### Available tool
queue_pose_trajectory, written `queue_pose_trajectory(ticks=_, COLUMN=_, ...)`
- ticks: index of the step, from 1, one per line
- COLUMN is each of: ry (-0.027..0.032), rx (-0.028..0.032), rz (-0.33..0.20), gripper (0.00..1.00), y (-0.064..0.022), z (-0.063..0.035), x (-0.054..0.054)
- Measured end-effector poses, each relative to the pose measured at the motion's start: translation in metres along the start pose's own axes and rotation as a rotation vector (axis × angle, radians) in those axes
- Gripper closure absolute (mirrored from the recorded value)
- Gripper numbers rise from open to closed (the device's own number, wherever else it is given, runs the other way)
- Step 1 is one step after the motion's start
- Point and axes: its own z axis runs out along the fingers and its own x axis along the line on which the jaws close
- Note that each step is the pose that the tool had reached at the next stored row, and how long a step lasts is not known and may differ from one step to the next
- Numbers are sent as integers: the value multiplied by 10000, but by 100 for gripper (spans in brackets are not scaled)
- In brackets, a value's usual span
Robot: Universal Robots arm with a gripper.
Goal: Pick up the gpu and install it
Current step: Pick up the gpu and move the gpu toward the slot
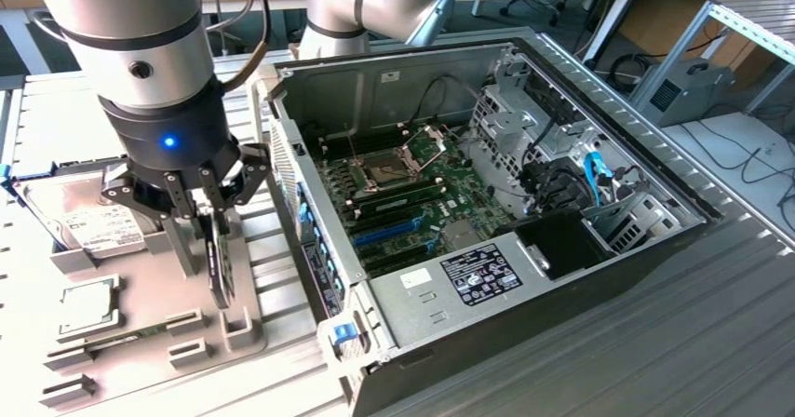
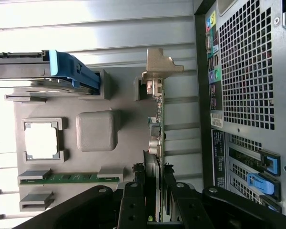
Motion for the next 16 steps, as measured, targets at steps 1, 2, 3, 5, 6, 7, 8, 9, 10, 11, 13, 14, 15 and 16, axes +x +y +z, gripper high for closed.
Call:
queue_pose_trajectory(ticks=1, ry=0, rx=-1, rz=0, gripper=74, y=0, z=-4, x=0)
queue_pose_trajectory(ticks=2, ry=0, rx=0, rz=0, gripper=74, y=0, z=-10, x=0)
queue_pose_trajectory(ticks=3, ry=0, rx=0, rz=0, gripper=74, y=0, z=-20, x=0)
queue_pose_trajectory(ticks=5, ry=-1, rx=-1, rz=0, gripper=74, y=0, z=-38, x=-1)
queue_pose_trajectory(ticks=6, ry=0, rx=0, rz=0, gripper=74, y=0, z=-46, x=-1)
queue_pose_trajectory(ticks=7, ry=0, rx=0, rz=0, gripper=74, y=0, z=-47, x=-1)
queue_pose_trajectory(ticks=8, ry=0, rx=0, rz=0, gripper=74, y=1, z=-99, x=-3)
queue_pose_trajectory(ticks=9, ry=0, rx=0, rz=0, gripper=74, y=1, z=-153, x=-4)
queue_pose_trajectory(ticks=10, ry=0, rx=0, rz=0, gripper=74, y=1, z=-155, x=-4)
queue_pose_trajectory(ticks=11, ry=0, rx=0, rz=0, gripper=74, y=1, z=-157, x=-4)
queue_pose_trajectory(ticks=13, ry=0, rx=1, rz=0, gripper=74, y=1, z=-161, x=-4)
queue_pose_trajectory(ticks=14, ry=0, rx=-1, rz=0, gripper=74, y=1, z=-163, x=-4)
queue_pose_trajectory(ticks=15, ry=-1, rx=0, rz=0, gripper=74, y=1, z=-165, x=-4)
queue_pose_trajectory(ticks=16, ry=-1, rx=-1, rz=0, gripper=74, y=1, z=-166, x=-4)
